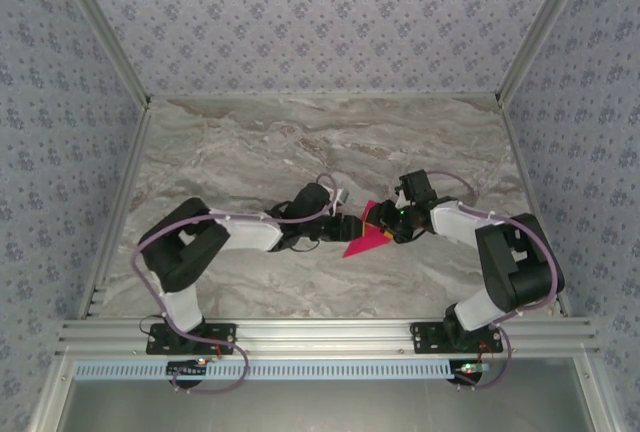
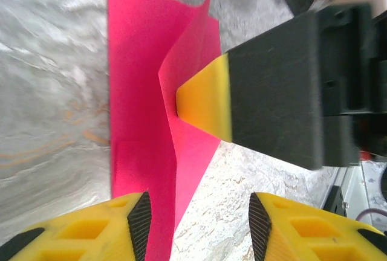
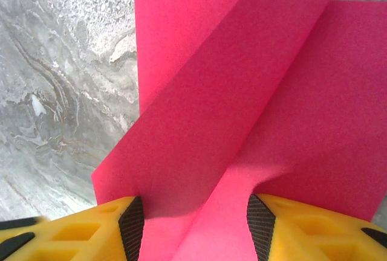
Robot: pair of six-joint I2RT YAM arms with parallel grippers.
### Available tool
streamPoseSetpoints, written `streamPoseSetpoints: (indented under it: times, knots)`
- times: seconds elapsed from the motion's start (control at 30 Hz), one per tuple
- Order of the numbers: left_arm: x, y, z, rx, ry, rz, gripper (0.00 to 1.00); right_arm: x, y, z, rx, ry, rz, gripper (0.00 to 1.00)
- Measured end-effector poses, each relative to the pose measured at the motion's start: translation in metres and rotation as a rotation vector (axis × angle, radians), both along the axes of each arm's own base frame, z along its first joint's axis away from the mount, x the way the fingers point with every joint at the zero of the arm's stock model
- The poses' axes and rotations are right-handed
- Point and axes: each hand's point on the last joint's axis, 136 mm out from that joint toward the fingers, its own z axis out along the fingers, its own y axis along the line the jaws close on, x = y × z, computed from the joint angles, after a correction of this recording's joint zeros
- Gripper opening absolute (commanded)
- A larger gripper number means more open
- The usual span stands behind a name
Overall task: Fold a paper plane with a square sheet of paper (pick it up from the middle)
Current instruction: Fourth fold the wing at the center of the table.
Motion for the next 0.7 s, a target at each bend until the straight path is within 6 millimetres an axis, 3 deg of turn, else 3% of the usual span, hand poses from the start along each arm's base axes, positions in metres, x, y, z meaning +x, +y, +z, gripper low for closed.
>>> streamPoseSetpoints:
  times: [0.17, 0.3, 0.7]
  knots:
    - [0.007, 0.007, 0.021, -0.014, -0.050, 0.049, 0.36, 0.001, -0.001, -0.002, -0.026, 0.028, -0.017, 0.55]
    - [0.005, 0.004, 0.022, -0.027, -0.046, 0.050, 0.26, 0.002, -0.001, -0.002, -0.036, 0.048, -0.035, 0.55]
    - [-0.004, -0.016, -0.008, 0.000, 0.016, -0.014, 0.18, 0.001, -0.004, -0.006, -0.077, 0.075, -0.049, 0.48]
